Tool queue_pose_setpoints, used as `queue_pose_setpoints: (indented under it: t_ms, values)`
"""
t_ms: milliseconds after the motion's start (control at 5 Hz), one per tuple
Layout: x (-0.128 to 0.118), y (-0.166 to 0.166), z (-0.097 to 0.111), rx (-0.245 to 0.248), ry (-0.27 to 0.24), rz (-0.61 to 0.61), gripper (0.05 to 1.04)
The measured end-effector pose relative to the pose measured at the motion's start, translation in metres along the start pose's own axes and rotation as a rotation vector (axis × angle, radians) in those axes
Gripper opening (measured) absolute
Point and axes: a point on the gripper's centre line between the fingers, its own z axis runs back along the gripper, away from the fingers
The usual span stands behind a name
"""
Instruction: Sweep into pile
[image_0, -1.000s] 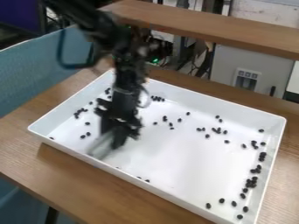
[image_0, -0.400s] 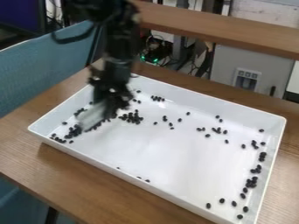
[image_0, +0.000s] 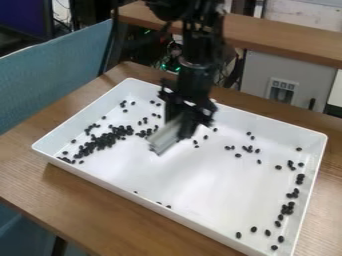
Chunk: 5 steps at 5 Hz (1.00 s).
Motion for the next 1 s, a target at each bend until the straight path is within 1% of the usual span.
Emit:
queue_pose_setpoints:
  t_ms: [200,400,600,800,1000]
  values:
    - [0.007,-0.046,0.002,-0.082,-0.015,-0.045,0.396]
    - [0.016,-0.096,-0.017,-0.159,-0.006,-0.026,0.395]
    - [0.031,-0.141,-0.038,-0.202,0.054,0.004,0.395]
    - [0.041,-0.166,-0.042,-0.192,0.062,0.033,0.394]
    - [0.042,-0.169,-0.043,-0.236,0.061,0.053,0.394]
